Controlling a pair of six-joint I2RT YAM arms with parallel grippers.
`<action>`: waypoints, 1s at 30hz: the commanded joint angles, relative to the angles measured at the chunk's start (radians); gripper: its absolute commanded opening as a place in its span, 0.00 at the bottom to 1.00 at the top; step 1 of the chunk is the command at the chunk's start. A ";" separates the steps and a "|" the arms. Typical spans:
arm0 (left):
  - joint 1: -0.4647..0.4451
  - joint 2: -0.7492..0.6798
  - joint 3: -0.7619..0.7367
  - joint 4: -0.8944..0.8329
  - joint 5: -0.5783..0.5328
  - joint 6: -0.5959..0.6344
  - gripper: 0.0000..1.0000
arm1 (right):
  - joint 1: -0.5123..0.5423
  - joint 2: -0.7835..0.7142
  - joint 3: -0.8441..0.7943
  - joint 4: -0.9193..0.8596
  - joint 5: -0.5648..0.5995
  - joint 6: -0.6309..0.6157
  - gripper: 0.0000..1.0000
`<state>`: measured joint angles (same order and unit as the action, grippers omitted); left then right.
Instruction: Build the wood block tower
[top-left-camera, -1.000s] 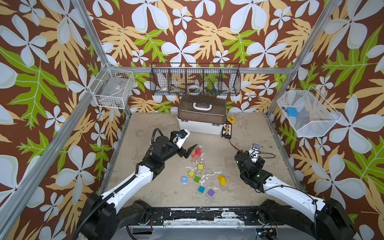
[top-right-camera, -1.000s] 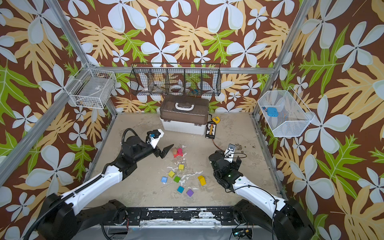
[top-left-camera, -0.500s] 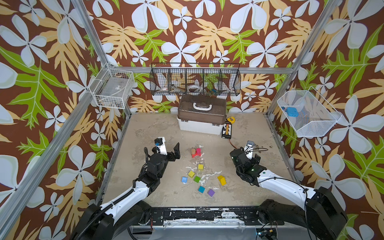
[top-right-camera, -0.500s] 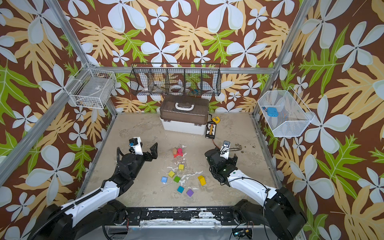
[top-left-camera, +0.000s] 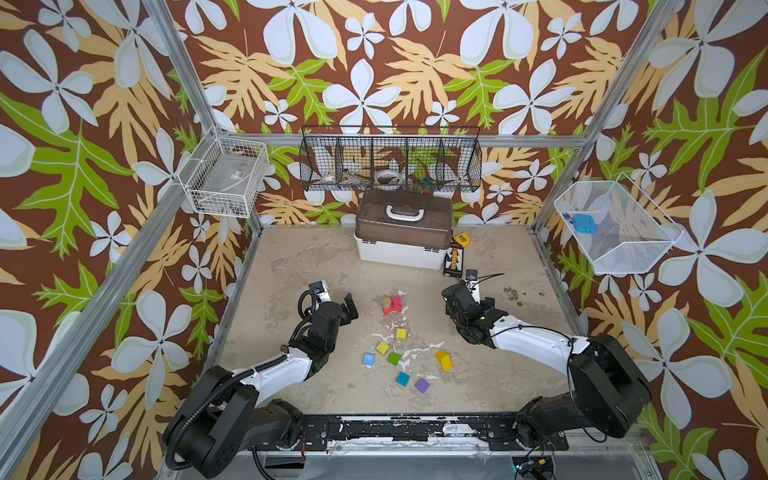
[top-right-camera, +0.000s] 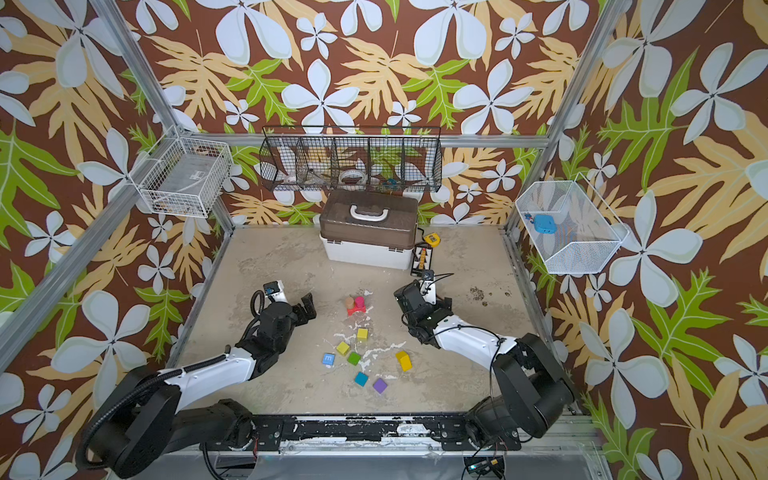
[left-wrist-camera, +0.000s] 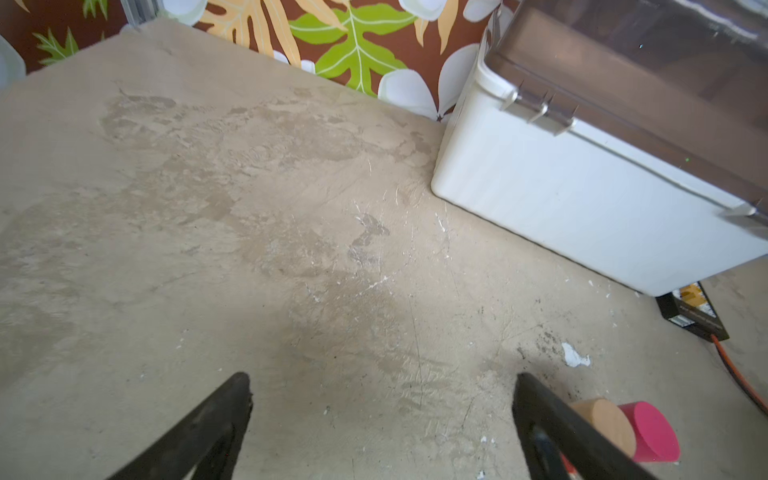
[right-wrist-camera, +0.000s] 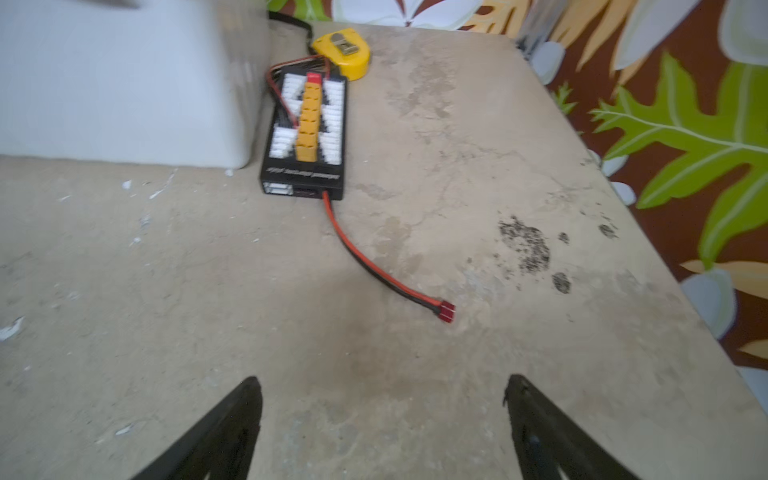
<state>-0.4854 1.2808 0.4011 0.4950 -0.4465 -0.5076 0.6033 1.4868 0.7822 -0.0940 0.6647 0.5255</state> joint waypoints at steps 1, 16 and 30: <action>0.002 0.067 0.050 0.027 0.070 -0.026 0.98 | 0.003 0.025 0.041 0.028 -0.116 -0.073 0.87; -0.036 0.349 0.194 0.058 0.185 -0.017 0.98 | 0.000 -0.080 -0.081 0.148 0.191 -0.055 0.96; -0.065 0.465 0.269 0.048 0.202 0.000 0.98 | -0.001 0.020 0.002 0.074 0.210 -0.039 0.90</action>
<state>-0.5484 1.7412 0.6636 0.5358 -0.2462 -0.5186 0.6025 1.5101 0.7822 -0.0093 0.8558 0.4763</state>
